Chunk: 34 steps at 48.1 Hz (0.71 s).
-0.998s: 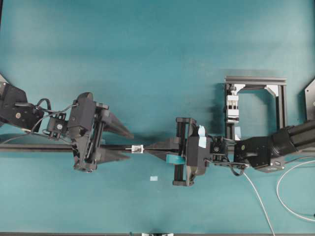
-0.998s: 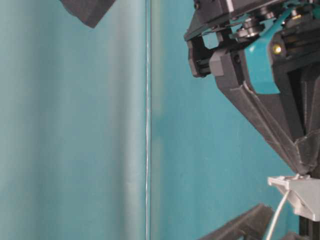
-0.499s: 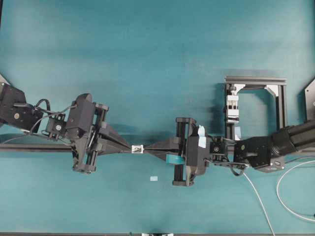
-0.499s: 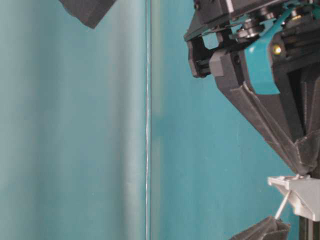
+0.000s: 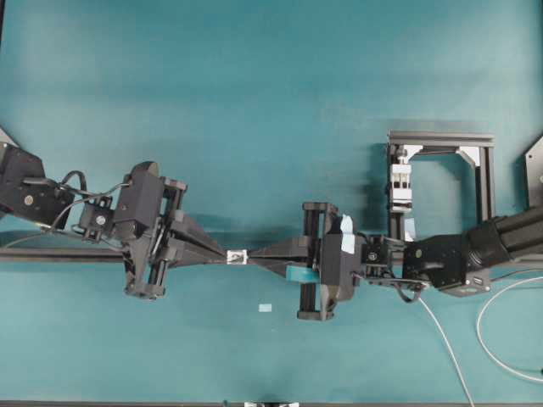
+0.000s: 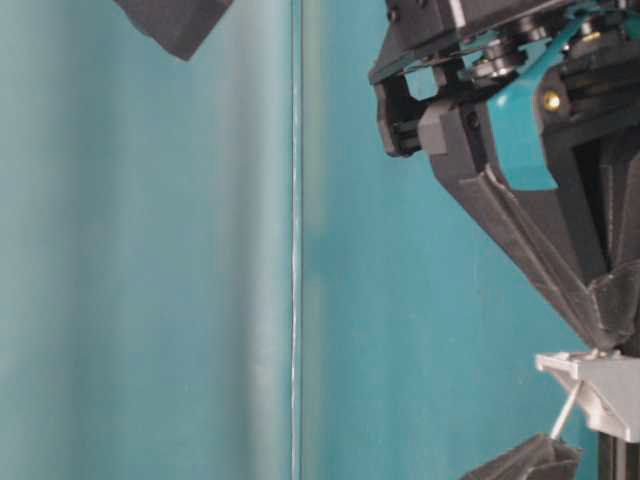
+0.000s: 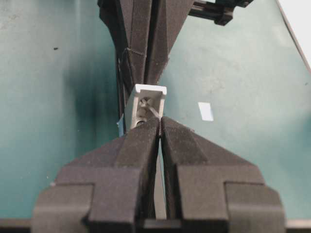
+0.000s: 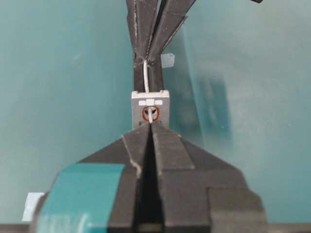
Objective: Insert the wire into the hole on the left side and pull it with the left arm.
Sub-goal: 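Pull the wire leftward through the hole with the left gripper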
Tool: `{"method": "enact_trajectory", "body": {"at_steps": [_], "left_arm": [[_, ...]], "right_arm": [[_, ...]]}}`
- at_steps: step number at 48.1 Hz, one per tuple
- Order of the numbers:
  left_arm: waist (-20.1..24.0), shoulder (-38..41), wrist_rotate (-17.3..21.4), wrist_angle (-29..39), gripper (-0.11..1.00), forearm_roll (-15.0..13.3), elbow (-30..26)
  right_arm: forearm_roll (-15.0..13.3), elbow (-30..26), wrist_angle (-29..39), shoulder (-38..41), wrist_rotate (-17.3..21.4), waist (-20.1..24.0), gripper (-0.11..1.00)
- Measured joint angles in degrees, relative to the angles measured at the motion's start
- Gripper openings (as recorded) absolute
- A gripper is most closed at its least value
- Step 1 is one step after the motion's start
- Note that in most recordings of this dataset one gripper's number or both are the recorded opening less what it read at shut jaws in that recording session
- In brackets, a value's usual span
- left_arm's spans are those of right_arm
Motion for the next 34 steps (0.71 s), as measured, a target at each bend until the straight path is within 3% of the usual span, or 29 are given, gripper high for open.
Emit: {"method": "enact_trajectory", "body": {"at_steps": [10, 34], "left_arm": [[-0.09, 0.00, -0.09, 0.00, -0.10, 0.00, 0.26], [-1.32, -4.04, -0.53, 2.29, -0.10, 0.00, 3.96]], "right_arm": [[0.26, 0.35, 0.26, -0.44, 0.09, -1.05, 0.71], [0.26, 4.92, 0.44, -4.75, -0.35, -1.05, 0.72]]}}
